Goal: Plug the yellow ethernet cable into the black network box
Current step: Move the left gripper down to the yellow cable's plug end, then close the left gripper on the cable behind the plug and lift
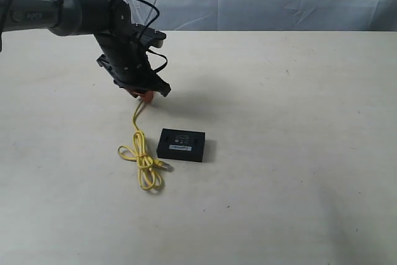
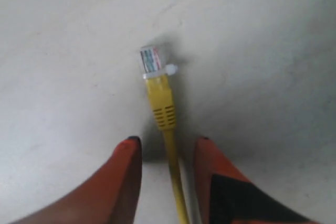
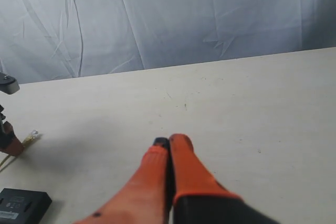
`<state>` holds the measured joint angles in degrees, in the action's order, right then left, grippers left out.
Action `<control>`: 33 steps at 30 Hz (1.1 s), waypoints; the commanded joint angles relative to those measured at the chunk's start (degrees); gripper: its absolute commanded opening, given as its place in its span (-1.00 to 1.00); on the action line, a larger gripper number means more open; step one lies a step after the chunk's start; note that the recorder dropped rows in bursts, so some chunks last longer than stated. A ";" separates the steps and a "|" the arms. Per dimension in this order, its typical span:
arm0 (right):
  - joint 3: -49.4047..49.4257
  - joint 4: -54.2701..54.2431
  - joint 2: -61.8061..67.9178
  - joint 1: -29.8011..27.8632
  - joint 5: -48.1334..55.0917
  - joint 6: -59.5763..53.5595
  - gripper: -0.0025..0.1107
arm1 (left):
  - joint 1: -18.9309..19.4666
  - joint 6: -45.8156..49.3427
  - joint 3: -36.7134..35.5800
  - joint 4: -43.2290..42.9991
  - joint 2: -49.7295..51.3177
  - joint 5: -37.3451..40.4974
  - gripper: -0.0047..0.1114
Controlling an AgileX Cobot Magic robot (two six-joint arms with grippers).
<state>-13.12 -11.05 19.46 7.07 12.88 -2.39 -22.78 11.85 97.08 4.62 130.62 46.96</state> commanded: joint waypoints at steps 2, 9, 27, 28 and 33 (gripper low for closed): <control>-0.34 0.26 0.33 -0.26 -0.73 -0.17 -0.96 | -0.18 -0.49 0.04 -0.19 1.32 0.95 -0.33; -0.34 0.23 0.33 -0.26 -1.21 -0.17 -0.96 | -0.18 -0.54 0.04 -0.07 1.33 0.95 -0.49; -2.08 -1.76 0.33 -0.26 2.61 -0.17 -0.96 | 0.54 9.54 0.16 -0.14 -5.94 9.61 -0.92; -3.12 -0.68 0.33 -0.26 4.78 -0.62 -0.96 | 0.92 10.53 -0.34 0.24 -6.62 10.05 -0.92; -9.07 4.76 3.28 -0.26 15.69 -0.63 -0.96 | 2.62 18.03 -3.58 3.02 -9.28 13.05 -0.92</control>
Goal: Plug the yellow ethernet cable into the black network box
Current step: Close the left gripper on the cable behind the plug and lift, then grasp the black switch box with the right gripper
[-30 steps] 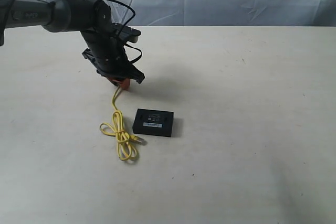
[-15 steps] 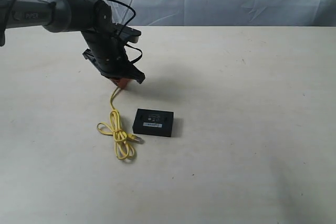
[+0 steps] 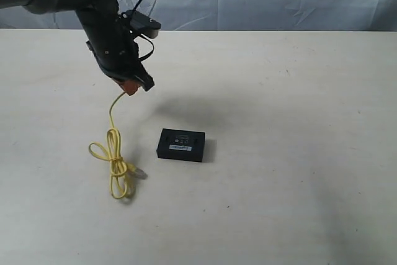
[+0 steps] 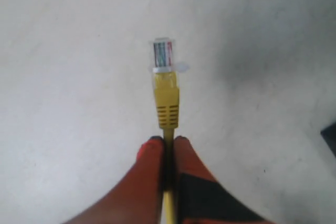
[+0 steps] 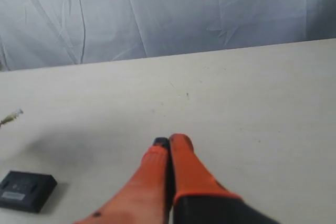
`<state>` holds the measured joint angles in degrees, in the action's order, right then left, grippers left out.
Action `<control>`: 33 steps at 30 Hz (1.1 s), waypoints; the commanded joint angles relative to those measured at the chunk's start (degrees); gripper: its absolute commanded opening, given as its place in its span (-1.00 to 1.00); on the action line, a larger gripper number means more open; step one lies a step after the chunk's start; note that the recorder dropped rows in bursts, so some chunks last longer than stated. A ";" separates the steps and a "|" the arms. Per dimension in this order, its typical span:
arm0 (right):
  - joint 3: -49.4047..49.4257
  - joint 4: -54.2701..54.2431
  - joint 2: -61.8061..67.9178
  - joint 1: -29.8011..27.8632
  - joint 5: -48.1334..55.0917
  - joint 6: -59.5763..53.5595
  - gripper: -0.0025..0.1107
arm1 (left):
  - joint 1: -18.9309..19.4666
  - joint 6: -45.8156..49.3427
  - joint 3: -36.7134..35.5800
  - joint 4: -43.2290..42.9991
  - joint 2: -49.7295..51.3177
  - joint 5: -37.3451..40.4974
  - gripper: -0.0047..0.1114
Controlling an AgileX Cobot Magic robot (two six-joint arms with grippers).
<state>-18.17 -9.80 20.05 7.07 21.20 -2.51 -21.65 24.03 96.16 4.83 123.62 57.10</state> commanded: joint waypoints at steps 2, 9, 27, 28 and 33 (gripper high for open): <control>-6.40 3.48 5.50 -0.26 10.79 -0.51 -0.96 | 2.24 8.70 -4.42 5.87 -3.36 3.33 -0.92; -11.41 0.91 18.53 -0.26 16.61 -2.37 -0.96 | 3.29 20.57 -11.61 12.92 -8.87 3.22 -0.92; -31.31 -25.91 64.12 16.49 13.73 -28.00 -0.97 | 9.04 45.37 -35.62 28.62 -19.82 -14.38 -0.92; -32.95 -25.41 66.83 17.77 13.73 -28.11 -0.97 | 9.04 45.37 -35.62 27.47 -19.82 -14.53 -0.92; -44.28 -25.22 84.79 25.04 12.53 -28.62 -0.97 | 9.04 45.37 -35.62 26.86 -19.82 -14.51 -0.92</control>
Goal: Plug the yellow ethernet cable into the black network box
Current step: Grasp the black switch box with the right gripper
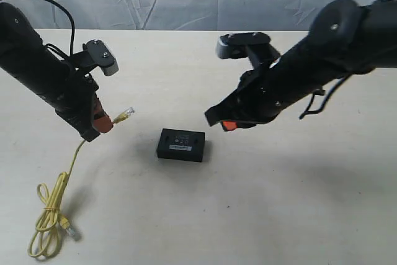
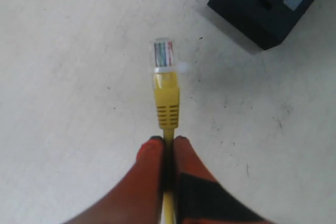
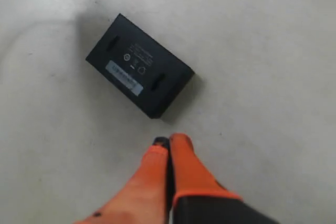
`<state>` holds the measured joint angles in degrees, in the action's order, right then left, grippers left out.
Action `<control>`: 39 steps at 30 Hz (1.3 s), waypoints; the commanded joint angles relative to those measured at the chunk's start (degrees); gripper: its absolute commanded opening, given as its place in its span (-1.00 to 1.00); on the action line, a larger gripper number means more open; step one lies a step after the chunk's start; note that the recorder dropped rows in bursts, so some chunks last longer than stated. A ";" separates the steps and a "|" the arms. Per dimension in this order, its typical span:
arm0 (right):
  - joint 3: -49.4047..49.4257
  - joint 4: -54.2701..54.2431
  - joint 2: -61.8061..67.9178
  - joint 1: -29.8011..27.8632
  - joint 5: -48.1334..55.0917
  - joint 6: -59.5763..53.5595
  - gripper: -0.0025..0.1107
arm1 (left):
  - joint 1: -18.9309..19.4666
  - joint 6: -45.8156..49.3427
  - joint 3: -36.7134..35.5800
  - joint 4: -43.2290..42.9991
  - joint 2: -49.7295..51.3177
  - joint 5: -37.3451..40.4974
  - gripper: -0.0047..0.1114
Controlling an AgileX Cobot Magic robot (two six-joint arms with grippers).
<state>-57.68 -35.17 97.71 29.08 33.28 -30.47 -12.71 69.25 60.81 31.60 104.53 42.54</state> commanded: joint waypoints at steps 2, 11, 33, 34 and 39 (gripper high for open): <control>-7.70 0.14 10.86 5.57 0.84 -0.66 -0.97 | 0.11 0.15 -0.28 0.00 -0.73 0.02 -0.92; -10.77 -9.49 15.32 8.64 -3.08 -0.66 -0.97 | 1.15 -8.90 -0.38 -12.77 -0.73 -4.99 -0.92; -18.29 -9.93 23.78 11.69 -4.78 3.93 -0.97 | 6.44 -2.57 -0.38 -2.00 -0.73 -2.74 -0.92; -18.29 -8.18 23.64 11.69 -4.78 5.77 -0.97 | 6.44 -2.41 -0.38 -1.91 -0.73 -2.58 -0.92; -18.29 7.05 22.47 11.56 -0.87 16.35 -0.97 | 6.44 -1.13 -0.38 -1.61 -0.73 -2.57 -0.92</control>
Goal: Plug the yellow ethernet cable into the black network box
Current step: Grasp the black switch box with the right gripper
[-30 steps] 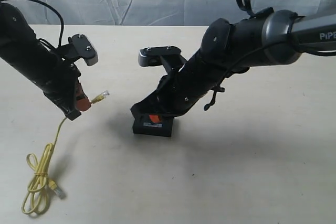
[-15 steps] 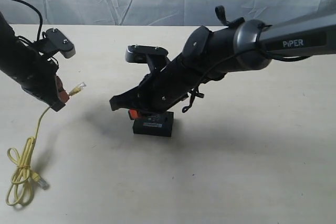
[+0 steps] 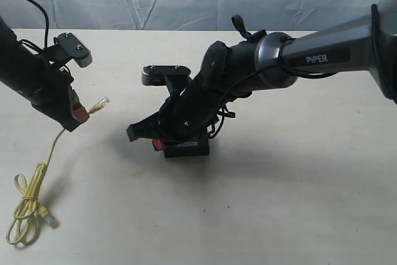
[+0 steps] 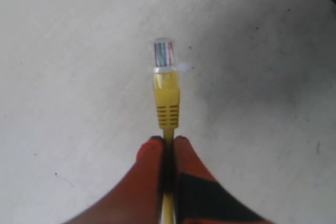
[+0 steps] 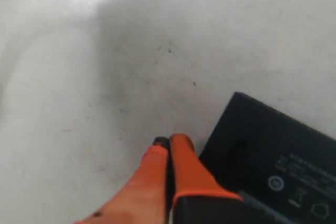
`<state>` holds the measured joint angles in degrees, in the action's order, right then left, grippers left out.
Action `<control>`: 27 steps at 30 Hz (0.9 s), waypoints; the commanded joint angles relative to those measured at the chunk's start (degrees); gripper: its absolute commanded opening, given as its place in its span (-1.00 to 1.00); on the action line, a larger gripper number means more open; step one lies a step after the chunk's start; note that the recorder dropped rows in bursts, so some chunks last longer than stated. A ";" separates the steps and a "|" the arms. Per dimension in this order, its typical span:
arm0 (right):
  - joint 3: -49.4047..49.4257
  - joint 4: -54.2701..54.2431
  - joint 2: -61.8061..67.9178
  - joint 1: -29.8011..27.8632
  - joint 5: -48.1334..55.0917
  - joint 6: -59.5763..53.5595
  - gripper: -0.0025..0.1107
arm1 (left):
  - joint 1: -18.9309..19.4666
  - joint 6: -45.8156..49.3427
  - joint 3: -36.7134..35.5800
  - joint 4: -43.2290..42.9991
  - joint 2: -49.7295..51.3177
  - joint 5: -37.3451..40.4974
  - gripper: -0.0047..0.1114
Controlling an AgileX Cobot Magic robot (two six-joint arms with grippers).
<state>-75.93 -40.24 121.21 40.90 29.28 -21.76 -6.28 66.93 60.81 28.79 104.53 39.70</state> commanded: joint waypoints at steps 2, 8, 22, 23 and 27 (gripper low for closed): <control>-0.04 18.30 -1.75 -0.25 5.33 11.07 -0.97 | 0.01 1.19 -0.38 1.20 -0.73 0.27 -0.92; -0.04 26.64 -5.11 -0.25 7.67 16.00 -0.97 | -0.17 1.33 -0.38 2.78 -0.73 0.60 -0.92; -0.04 12.25 -6.77 -7.08 8.02 8.73 -0.97 | -0.22 11.80 -0.38 14.48 -0.38 2.47 -0.92; -0.04 10.25 -6.42 -6.59 6.49 8.61 -0.97 | -0.22 11.80 -0.38 14.48 -0.26 2.47 -0.92; -0.04 6.92 -4.21 -3.92 1.23 8.61 -0.97 | -0.22 11.68 -0.49 14.48 0.83 2.71 -0.92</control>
<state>-75.93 -30.88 115.87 35.48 34.02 -12.23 -6.28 78.60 60.81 42.24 104.64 42.40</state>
